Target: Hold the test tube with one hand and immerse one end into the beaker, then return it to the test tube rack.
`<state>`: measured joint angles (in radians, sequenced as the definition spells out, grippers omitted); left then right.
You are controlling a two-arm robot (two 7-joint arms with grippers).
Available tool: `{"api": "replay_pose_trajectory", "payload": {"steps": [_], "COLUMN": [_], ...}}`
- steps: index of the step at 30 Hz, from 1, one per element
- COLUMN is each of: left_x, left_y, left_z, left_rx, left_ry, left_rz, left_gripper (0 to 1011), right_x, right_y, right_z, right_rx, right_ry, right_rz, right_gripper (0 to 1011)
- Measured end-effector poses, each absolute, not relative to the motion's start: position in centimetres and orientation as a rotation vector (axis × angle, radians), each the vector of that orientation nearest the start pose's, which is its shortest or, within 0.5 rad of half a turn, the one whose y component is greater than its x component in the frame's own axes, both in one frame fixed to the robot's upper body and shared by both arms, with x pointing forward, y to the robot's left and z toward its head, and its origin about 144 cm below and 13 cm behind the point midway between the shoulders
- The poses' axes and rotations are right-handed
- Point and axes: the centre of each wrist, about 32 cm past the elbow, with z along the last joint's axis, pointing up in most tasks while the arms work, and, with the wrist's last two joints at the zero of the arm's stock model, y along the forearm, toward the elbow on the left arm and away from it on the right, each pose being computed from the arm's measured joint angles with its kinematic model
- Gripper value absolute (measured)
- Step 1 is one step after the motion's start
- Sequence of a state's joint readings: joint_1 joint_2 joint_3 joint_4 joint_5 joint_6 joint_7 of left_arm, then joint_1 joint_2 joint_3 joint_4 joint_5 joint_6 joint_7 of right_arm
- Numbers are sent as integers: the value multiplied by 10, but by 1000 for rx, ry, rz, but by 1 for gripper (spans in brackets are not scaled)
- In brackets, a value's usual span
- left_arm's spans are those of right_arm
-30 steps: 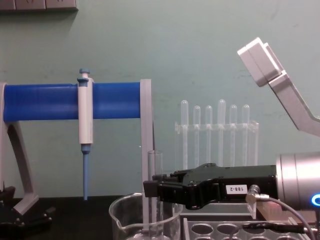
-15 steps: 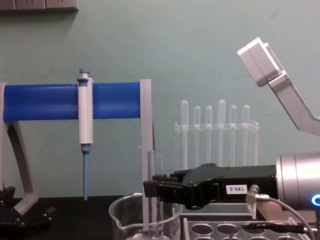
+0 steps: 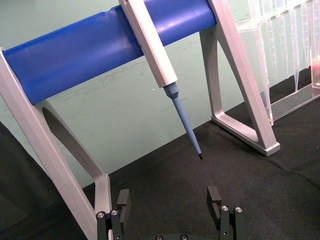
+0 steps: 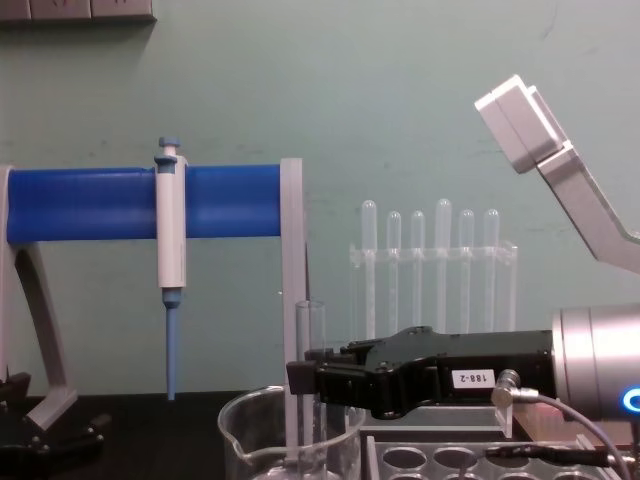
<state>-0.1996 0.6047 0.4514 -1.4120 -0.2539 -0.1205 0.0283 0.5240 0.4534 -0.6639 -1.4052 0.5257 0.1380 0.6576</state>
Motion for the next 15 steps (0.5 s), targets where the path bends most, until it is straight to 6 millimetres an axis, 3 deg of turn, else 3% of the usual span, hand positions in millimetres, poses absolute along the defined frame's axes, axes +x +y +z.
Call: {"api": "replay_pose_trajectory", "payload": {"steps": [15], "left_x": [489], "left_y": [310], "left_z": [1140], "left_rx": [304], "left_ry": [-285], "left_rz": [1248], "left_gripper": [1000], "right_x": [553], "right_y": [-203], "right_z": [1218], "right_rx": [-168], "right_ry": [0], "right_rz": [-429], "right_gripper": [222]}}
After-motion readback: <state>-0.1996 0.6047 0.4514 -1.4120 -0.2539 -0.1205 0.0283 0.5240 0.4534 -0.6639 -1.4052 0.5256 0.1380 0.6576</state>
